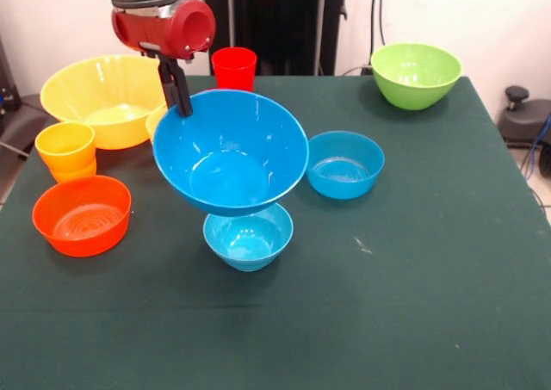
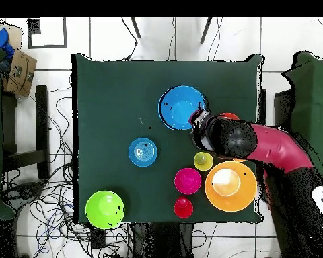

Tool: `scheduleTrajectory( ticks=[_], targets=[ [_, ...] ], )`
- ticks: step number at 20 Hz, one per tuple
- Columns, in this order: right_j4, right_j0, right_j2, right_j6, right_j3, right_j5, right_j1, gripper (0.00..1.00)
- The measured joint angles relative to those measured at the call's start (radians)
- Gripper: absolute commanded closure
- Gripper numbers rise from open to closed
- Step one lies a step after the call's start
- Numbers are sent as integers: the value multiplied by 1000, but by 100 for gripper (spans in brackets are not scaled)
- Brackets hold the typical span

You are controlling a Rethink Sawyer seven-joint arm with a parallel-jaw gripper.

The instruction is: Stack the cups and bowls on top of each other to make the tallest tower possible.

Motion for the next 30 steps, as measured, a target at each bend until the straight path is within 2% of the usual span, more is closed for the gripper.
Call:
scheduleTrajectory(
  ticks=[11, 20, 30],
  targets=[
    [-82, 16, 0, 0, 30, 0, 0, 100],
    [-117, 51, 0, 0, 31, 0, 18, 100],
    [-126, 68, 0, 0, 28, 0, 23, 100]
  ],
)
